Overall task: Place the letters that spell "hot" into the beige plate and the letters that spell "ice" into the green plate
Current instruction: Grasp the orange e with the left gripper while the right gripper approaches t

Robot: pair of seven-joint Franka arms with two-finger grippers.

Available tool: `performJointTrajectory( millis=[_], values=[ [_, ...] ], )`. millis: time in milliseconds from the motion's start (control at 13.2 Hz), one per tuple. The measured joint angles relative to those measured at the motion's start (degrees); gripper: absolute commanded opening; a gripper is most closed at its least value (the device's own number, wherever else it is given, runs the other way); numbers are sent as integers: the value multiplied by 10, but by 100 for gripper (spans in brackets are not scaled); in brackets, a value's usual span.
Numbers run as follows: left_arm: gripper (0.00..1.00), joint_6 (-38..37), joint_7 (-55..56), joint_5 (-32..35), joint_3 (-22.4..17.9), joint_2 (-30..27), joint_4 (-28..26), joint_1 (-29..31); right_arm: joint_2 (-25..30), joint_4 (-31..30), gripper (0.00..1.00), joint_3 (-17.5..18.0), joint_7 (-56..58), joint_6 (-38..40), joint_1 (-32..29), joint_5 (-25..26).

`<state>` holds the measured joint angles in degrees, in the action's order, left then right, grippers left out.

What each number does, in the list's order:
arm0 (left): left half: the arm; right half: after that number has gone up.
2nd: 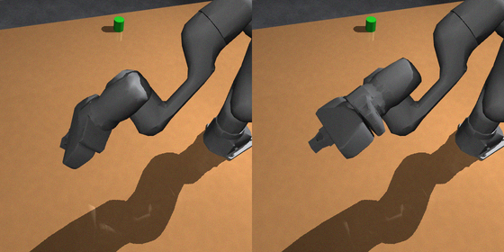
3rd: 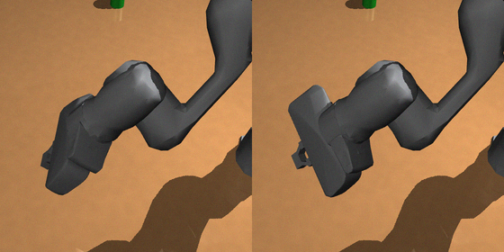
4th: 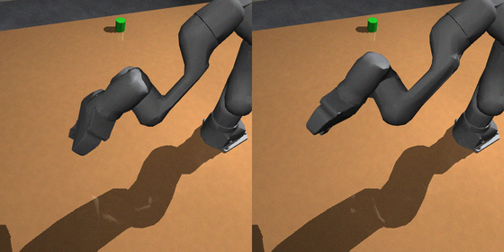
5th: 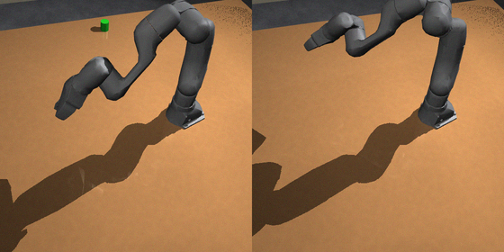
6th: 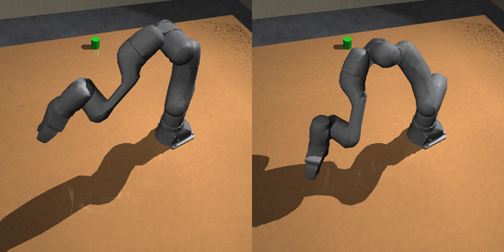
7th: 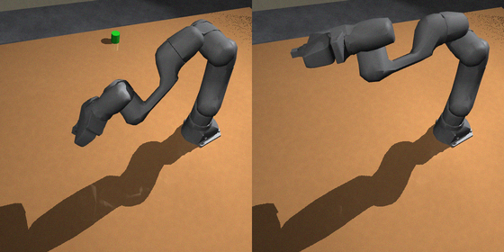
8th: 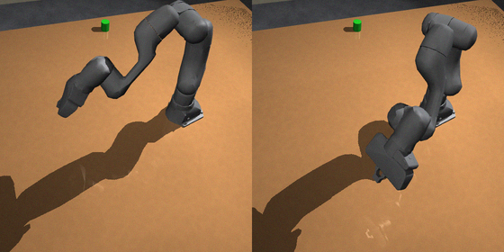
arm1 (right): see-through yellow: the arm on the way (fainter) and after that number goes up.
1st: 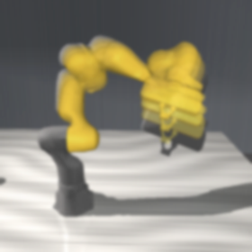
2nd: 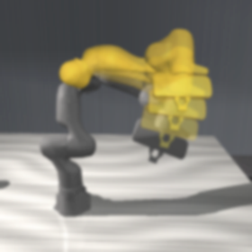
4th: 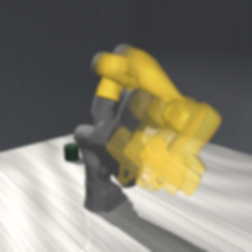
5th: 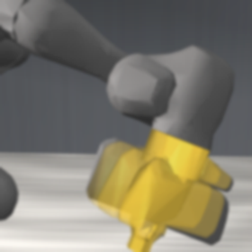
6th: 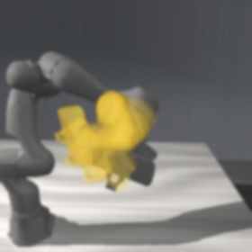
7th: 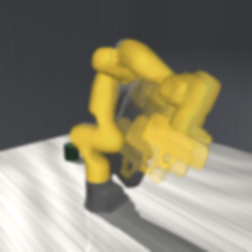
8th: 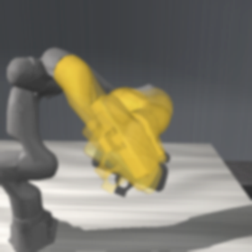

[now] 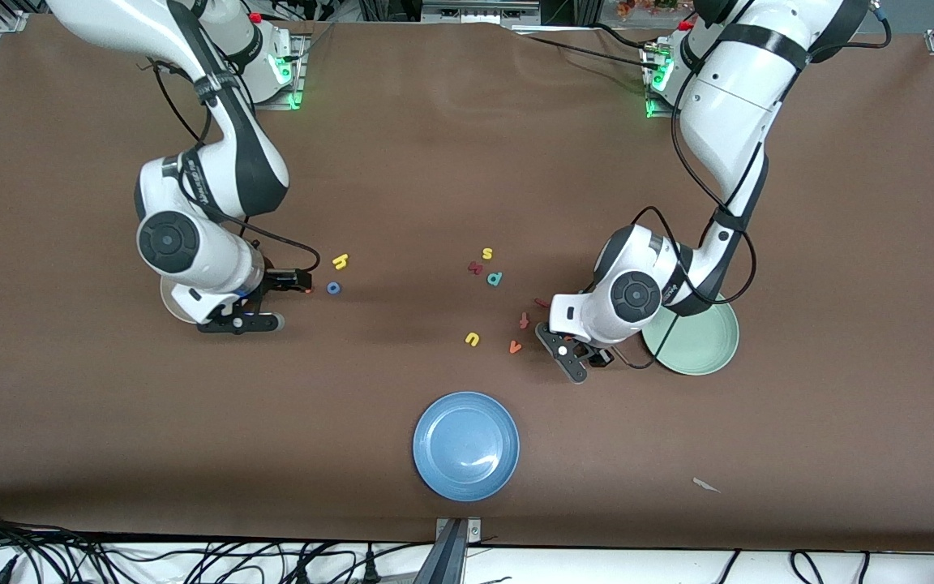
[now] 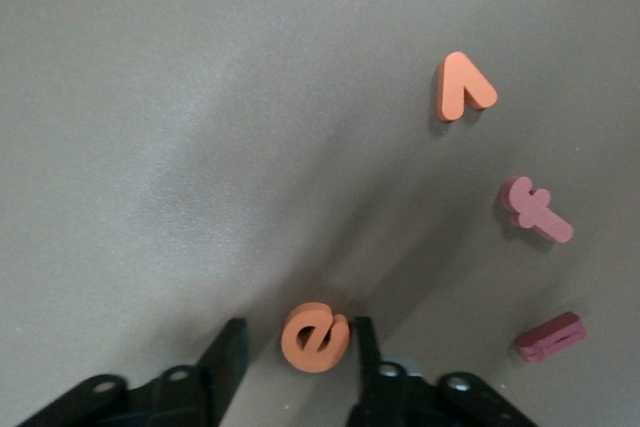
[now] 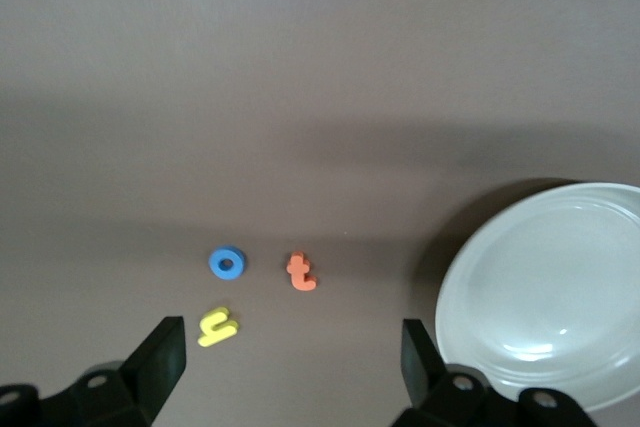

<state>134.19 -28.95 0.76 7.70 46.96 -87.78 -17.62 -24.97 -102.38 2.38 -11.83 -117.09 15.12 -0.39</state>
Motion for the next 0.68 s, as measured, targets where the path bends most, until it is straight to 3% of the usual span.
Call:
performJointTrajectory(
  millis=[378, 681],
  values=[
    [0, -17, -5, 0, 0, -4, 5, 3, -30, -75, 97, -1, 97, -131, 0, 0],
    [0, -149, -5, 0, -2, -52, 15, 30, -34, -119, 91, -1, 130, -175, 0, 1]
  ],
)
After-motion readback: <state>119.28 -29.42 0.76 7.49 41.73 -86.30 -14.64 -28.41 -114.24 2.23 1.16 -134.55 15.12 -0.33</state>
